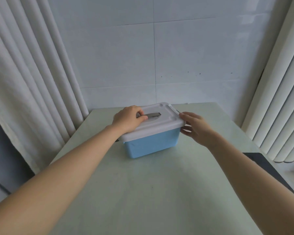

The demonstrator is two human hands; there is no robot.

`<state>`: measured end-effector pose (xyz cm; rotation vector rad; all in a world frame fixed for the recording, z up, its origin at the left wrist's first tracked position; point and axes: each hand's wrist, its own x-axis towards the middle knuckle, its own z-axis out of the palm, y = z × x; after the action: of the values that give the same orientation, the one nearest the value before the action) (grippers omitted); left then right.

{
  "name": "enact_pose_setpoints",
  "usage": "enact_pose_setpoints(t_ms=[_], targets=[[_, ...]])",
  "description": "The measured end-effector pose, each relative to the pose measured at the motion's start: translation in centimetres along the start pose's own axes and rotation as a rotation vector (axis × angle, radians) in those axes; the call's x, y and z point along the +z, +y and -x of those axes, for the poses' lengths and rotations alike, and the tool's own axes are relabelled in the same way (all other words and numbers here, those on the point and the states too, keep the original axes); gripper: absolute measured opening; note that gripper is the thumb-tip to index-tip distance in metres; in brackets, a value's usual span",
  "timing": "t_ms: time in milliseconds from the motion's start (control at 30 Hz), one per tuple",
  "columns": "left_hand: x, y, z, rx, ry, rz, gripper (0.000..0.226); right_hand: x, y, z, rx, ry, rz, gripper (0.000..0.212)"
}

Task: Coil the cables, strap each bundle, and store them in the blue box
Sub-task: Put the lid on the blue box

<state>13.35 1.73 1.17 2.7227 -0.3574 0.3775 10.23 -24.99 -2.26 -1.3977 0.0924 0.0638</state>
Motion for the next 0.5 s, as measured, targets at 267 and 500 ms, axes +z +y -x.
enact_pose_setpoints(t_ms=[267,500], targets=[[0.1,-0.8,0.3,-0.015,0.036,0.163,0.007,2.2,2.8,0.1,-0.273,0.262,-0.037,0.052],[-0.1,-0.5,0.6,-0.010,0.043,0.160,0.003,2.4,3.1,-0.1,-0.193,0.157,-0.072,0.051]])
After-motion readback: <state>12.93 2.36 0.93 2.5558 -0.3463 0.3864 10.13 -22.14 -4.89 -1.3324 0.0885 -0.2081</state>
